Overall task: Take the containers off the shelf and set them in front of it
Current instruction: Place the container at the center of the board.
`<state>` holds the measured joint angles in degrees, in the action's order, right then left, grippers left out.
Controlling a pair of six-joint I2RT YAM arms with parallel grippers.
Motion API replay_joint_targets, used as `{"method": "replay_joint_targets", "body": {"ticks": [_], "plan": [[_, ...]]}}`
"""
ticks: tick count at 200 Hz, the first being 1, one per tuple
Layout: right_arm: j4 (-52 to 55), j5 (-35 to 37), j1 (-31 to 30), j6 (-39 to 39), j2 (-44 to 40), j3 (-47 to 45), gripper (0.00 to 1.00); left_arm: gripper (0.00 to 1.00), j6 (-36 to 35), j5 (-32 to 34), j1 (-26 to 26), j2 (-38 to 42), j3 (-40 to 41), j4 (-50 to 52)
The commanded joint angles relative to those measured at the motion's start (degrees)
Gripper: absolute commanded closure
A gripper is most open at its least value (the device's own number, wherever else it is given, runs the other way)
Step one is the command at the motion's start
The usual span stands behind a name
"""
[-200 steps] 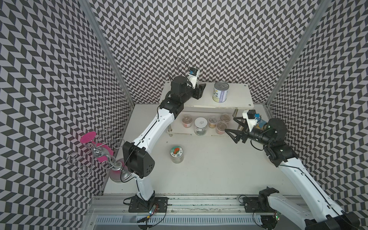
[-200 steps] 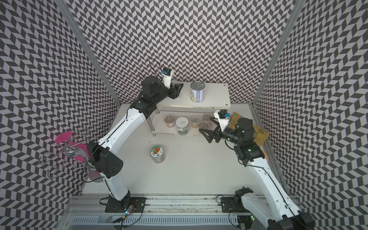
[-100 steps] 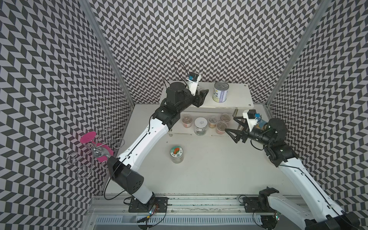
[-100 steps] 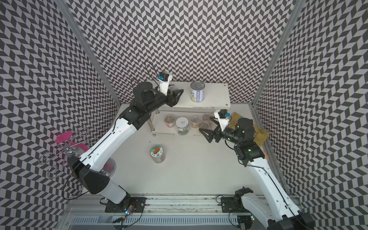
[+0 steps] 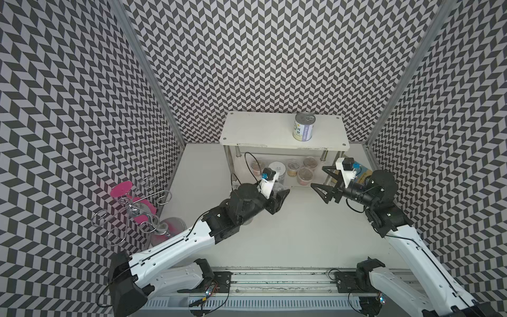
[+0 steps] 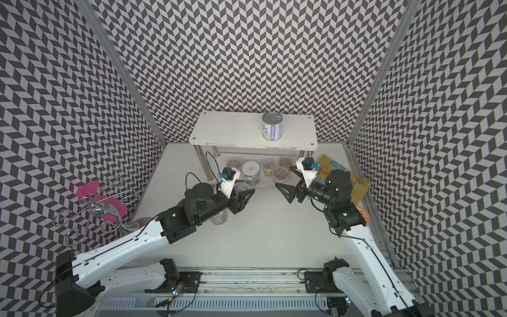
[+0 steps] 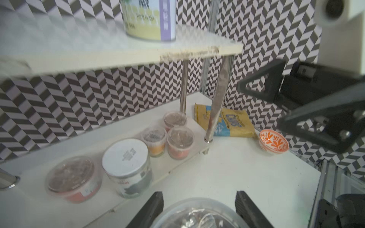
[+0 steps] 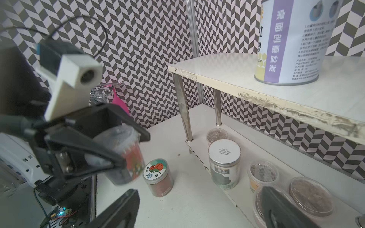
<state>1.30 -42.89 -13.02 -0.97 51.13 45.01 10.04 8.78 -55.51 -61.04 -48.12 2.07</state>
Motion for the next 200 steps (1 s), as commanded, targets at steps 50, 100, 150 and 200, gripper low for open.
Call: {"method": "replay_joint_targets", "body": {"ticks": [50,100,150,200], "plan": [[-1.09,0.46,-0.29,-1.07,-1.39,-1.33,0.01,0.48,3.47,9.74,-3.47,-4.04,18.14,-22.32],[-0.43,1.28,-0.34,-1.29,-1.67,-1.67,0.00,0.47,2.79,11.42,-3.46,-13.14,20.67,-30.95],[-0.49,2.17,-0.28,-1.47,-2.07,-2.30,0.00,0.50,3.40,14.30,-3.37,-21.94,19.27,-34.32],[-0.19,2.40,-0.34,-1.58,-2.58,-2.69,0.01,0.43,3.23,15.35,-3.29,-29.11,17.52,-38.09]]}}
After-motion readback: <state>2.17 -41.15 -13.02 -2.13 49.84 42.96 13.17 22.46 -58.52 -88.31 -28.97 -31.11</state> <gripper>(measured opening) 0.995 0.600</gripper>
